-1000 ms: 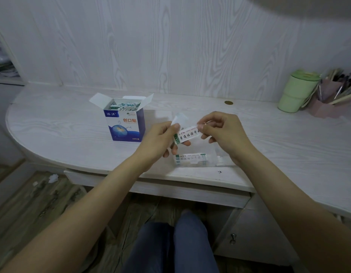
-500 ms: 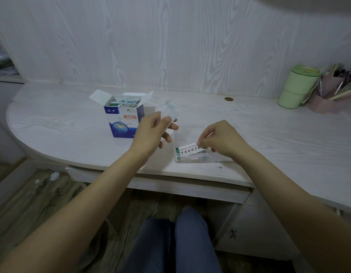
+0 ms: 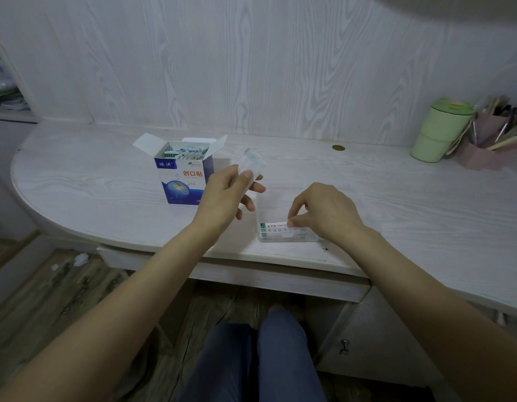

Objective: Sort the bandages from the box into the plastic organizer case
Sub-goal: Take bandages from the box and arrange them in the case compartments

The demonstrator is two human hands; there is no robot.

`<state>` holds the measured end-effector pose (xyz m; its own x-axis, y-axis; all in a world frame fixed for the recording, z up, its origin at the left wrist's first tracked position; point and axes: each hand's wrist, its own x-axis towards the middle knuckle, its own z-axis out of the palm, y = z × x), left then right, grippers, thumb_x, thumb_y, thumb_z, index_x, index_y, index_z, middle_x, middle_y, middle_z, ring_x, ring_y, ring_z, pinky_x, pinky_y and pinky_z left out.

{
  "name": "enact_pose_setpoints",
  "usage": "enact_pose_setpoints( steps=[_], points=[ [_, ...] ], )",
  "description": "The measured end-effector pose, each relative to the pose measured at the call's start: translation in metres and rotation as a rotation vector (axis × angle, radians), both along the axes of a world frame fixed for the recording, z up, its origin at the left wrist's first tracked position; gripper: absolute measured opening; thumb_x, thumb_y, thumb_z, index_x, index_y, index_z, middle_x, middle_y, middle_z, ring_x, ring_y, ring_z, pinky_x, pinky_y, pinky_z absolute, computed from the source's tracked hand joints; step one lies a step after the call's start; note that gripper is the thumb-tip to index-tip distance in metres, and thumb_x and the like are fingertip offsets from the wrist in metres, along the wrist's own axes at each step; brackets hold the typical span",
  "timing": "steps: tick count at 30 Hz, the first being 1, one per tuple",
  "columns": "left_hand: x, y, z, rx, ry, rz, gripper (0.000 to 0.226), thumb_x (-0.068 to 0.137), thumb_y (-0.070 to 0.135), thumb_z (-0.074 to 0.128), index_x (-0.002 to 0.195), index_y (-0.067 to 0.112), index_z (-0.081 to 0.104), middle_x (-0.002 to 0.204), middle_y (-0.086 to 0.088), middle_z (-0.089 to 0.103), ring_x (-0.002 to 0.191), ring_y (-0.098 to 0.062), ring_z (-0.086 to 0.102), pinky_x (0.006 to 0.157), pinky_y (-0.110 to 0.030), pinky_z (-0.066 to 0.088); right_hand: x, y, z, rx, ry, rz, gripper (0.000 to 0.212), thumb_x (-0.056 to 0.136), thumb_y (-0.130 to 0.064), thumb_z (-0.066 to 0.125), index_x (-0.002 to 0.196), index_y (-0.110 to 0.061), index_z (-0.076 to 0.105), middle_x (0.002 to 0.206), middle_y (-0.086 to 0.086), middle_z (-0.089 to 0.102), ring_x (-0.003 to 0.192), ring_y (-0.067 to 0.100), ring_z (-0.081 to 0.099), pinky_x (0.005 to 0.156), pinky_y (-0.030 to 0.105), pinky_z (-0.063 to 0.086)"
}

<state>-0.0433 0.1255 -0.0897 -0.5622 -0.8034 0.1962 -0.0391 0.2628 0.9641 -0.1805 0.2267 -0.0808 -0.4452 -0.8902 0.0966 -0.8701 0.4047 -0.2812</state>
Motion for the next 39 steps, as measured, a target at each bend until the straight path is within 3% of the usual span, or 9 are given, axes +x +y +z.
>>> enact_pose_setpoints(
  steps=[7,10,12,16,21,26,32,35,39],
  points=[
    [0.001,0.0,-0.001,-0.023,-0.014,-0.066,0.018,0.099,0.023,0.046,0.095,0.017,0.063,0.078,0.011,0.069,0.054,-0.002,0.059,0.048,-0.017,0.046,-0.003,-0.004,-0.002,0.064,-0.027,0.027,0.016,0.084,-0.036,0.069,0.092,-0.024,0.076,0.086,-0.005,0.063,0.078,0.014,0.054,0.05,0.021,0.03],
    [0.002,0.001,-0.001,-0.009,-0.002,-0.11,0.015,0.097,0.02,0.05,0.098,0.015,0.064,0.077,0.009,0.071,0.055,-0.004,0.059,0.05,-0.018,0.047,-0.007,-0.002,-0.004,-0.028,-0.099,0.028,0.018,0.085,-0.034,0.068,0.09,-0.019,0.075,0.075,-0.007,0.061,0.072,0.012,0.055,0.053,0.022,0.034],
    [0.003,0.002,-0.002,0.006,0.008,-0.13,0.012,0.095,0.019,0.054,0.098,0.016,0.064,0.077,0.007,0.073,0.054,-0.004,0.058,0.049,-0.017,0.047,-0.009,0.0,-0.001,-0.199,-0.246,0.025,0.016,0.086,-0.034,0.066,0.09,-0.02,0.074,0.067,-0.007,0.056,0.064,0.008,0.051,0.055,0.02,0.035],
    [0.002,0.005,-0.001,0.025,0.007,-0.184,0.014,0.091,0.017,0.059,0.104,0.013,0.065,0.077,0.003,0.074,0.049,-0.005,0.056,0.048,-0.016,0.045,-0.006,0.008,0.014,-0.417,-0.824,0.045,0.013,0.085,-0.031,0.069,0.094,-0.022,0.071,0.064,-0.004,0.059,0.052,0.007,0.048,0.047,0.018,0.037],
    [0.0,0.009,0.001,0.014,-0.023,-0.265,0.016,0.096,0.024,0.051,0.099,0.014,0.064,0.082,-0.003,0.074,0.049,-0.005,0.051,0.046,-0.016,0.04,-0.003,0.008,0.015,-0.443,-0.929,0.046,0.013,0.09,-0.019,0.063,0.087,-0.009,0.071,0.055,0.0,0.062,0.043,0.008,0.047,0.046,0.018,0.038],
    [-0.001,0.009,0.004,-0.025,-0.062,-0.245,0.032,0.101,0.03,0.037,0.097,0.018,0.066,0.085,0.001,0.072,0.057,-0.002,0.048,0.052,-0.016,0.038,-0.007,0.008,0.013,-0.549,-1.147,0.05,0.021,0.092,-0.021,0.059,0.087,-0.005,0.071,0.077,0.008,0.071,0.067,0.013,0.066,0.066,0.02,0.053],
    [-0.005,0.003,0.003,-0.014,-0.098,0.011,0.04,0.102,0.025,0.037,0.088,0.001,0.065,0.068,0.003,0.057,0.056,-0.005,0.042,0.059,-0.023,0.033,-0.015,0.01,0.008,-0.528,-1.006,-0.025,0.009,0.087,-0.004,0.066,0.092,-0.01,0.07,0.079,0.011,0.07,0.064,0.011,0.067,0.065,0.016,0.053],
    [-0.006,0.0,0.004,-0.001,-0.04,0.083,0.034,0.101,0.024,0.037,0.085,0.019,0.067,0.086,0.007,0.069,0.061,-0.006,0.043,0.065,-0.024,0.037,-0.019,0.012,0.003,-0.402,-0.79,-0.095,0.008,0.085,-0.008,0.067,0.086,-0.015,0.07,0.078,0.008,0.071,0.059,0.009,0.062,0.056,0.016,0.048],
    [-0.005,0.001,0.004,-0.054,-0.052,0.06,0.027,0.1,0.024,0.041,0.096,0.019,0.067,0.082,0.013,0.065,0.066,-0.007,0.044,0.069,-0.027,0.039,-0.018,0.011,-0.005,-0.295,-0.531,-0.092,0.006,0.085,-0.014,0.068,0.081,-0.018,0.07,0.077,0.003,0.07,0.061,0.008,0.055,0.046,0.012,0.038]
  ],
)
